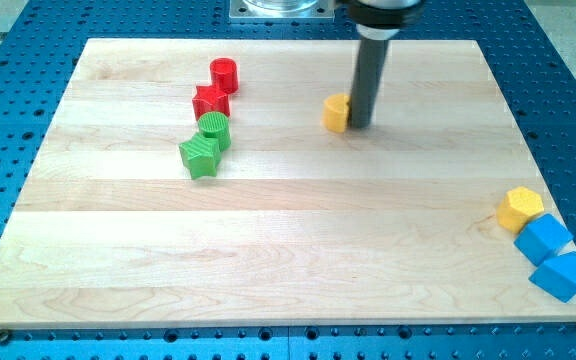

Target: Move the yellow heart to the bottom right of the red star

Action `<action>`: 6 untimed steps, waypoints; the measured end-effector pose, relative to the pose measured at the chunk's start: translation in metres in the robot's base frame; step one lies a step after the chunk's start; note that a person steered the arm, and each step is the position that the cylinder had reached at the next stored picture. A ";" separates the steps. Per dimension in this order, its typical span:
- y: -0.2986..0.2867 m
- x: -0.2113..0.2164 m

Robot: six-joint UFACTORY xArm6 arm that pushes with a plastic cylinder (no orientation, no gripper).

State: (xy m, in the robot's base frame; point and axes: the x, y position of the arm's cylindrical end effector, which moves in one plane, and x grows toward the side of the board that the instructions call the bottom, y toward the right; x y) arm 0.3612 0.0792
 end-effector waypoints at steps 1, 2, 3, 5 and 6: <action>-0.017 -0.001; -0.014 -0.008; -0.053 -0.009; -0.077 0.004; -0.113 0.004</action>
